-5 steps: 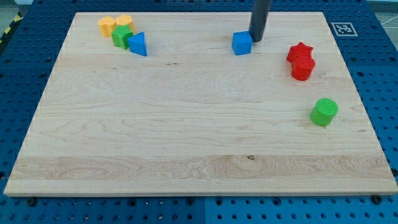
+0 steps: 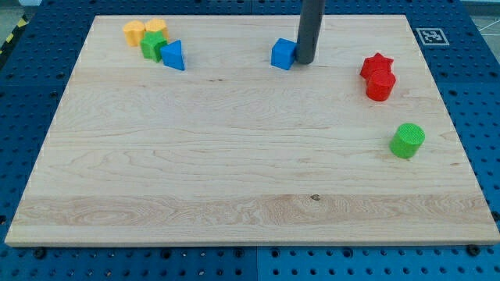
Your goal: Slide the blue cube towards left
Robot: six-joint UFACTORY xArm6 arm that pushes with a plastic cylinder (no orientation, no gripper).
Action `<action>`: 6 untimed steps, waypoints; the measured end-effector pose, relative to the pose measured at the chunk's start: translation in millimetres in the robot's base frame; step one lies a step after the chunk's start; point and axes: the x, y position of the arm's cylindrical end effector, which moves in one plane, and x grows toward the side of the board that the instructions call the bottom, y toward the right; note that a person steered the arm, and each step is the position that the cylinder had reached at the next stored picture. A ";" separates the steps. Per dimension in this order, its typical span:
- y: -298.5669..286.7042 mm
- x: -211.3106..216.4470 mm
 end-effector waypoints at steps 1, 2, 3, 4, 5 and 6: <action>-21.6 -6.6; -70.7 -24.5; -111.2 -33.8; -139.7 -33.3; -140.5 -31.6; -167.6 -31.6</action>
